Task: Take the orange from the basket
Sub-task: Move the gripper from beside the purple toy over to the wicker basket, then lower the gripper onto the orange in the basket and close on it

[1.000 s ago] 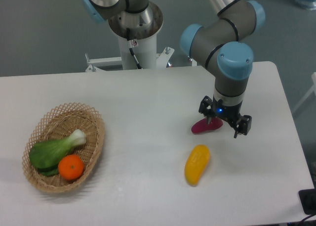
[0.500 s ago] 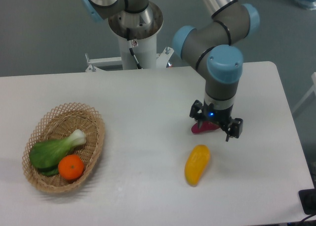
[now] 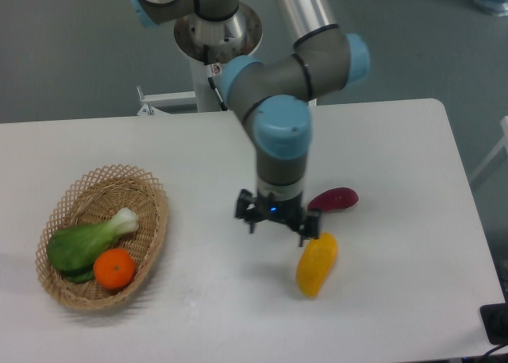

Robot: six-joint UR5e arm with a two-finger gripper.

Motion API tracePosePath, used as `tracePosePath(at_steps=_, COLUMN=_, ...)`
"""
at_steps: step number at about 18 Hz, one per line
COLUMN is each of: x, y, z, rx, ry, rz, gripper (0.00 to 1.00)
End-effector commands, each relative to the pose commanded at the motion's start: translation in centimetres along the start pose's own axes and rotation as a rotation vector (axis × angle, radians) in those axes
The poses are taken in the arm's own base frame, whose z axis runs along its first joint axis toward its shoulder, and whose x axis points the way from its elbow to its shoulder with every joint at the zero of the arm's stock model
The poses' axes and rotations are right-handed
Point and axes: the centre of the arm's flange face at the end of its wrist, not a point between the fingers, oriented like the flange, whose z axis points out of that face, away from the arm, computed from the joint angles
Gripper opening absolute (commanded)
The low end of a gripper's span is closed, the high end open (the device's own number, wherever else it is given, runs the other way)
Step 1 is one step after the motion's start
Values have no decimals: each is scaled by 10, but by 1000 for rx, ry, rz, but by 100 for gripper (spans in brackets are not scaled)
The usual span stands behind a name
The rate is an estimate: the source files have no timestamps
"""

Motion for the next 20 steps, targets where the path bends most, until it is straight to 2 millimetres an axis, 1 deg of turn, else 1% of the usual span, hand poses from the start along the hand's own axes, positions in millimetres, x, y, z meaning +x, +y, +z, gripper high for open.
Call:
tracePosePath(at_steps=2, x=33, y=-14, z=1, rx=9, ry=9, rz=-10, gripper=100)
tracePosePath(at_steps=3, x=60, y=-20, z=3, rx=9, ry=18, rz=-7, gripper=100)
tracePosePath(at_steps=4, x=80, y=-23, z=3, rx=11, ry=24, rz=-6, gripper=100)
tracePosePath(at_steps=8, x=137, y=-28, z=8, rx=0, ry=35, rz=-80, gripper=100)
tracePosePath(at_steps=12, x=167, y=-27, z=27, rx=-33, ry=42, rz=-62, gripper=100)
tracePosePath(at_steps=14, x=179, y=-25, z=38, rx=-53, ry=44, rz=-79, gripper=100)
tracePosePath(at_steps=15, x=185, y=-23, z=47, rx=-68, ry=42, rz=-85, gripper=100)
tracePosePath(at_steps=17, x=199, y=-22, z=56, rx=-82, ry=44, rz=-76, gripper=100)
tracePosePath(at_steps=20, x=206, y=-20, z=71, rx=-106, ry=42, rz=-78, gripper=100)
